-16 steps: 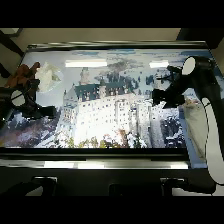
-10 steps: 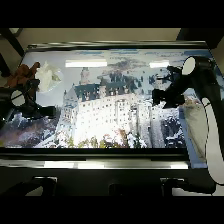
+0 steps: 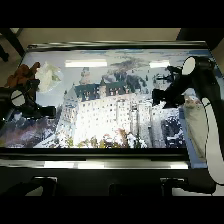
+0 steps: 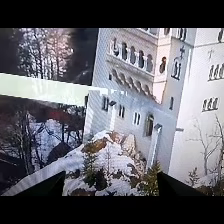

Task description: Fold the shirts.

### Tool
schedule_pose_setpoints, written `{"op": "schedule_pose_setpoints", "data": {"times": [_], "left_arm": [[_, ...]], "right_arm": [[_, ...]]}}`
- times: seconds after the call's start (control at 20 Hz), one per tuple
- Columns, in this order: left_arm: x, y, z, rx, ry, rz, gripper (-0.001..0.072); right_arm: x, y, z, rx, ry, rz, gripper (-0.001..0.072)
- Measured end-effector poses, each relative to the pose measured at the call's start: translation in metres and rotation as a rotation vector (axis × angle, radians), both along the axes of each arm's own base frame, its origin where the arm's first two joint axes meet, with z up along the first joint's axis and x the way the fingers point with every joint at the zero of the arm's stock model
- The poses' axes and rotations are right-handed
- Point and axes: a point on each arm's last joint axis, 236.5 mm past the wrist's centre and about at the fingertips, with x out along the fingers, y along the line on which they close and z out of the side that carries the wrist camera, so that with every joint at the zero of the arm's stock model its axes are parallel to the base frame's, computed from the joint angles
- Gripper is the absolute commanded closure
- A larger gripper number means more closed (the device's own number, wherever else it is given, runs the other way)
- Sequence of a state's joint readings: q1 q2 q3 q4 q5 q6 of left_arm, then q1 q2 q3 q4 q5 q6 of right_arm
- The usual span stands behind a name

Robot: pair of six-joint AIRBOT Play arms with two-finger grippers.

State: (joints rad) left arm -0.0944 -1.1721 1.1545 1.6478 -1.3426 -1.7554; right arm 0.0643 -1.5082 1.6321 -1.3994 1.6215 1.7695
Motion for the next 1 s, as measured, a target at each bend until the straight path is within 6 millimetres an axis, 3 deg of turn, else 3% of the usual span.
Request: {"op": "schedule_pose_setpoints", "data": {"times": [0.2,0.35,0.6,0.9,1.0], "left_arm": [[0.001,0.0,0.0,0.0,-0.002,0.0,0.0027],[0.013,-0.001,0.002,-0.006,-0.054,-0.002,0.0026],[0.047,-0.006,0.012,-0.02,-0.198,-0.013,0.0026],[0.099,-0.012,0.035,-0.039,-0.433,-0.034,0.0024],[0.111,-0.012,0.041,-0.041,-0.486,-0.039,-0.0013]], "right_arm": [[0.0,0.0,0.0,0.001,0.0,0.0,0.0166],[0.002,0.001,0.0,0.003,-0.009,-0.002,0.0166],[0.013,0.001,0.001,0.007,-0.055,-0.01,0.0166],[0.047,0.003,0.008,0.018,-0.199,-0.035,0.0164],[0.058,0.003,0.011,0.022,-0.247,-0.043,0.0164]]}}
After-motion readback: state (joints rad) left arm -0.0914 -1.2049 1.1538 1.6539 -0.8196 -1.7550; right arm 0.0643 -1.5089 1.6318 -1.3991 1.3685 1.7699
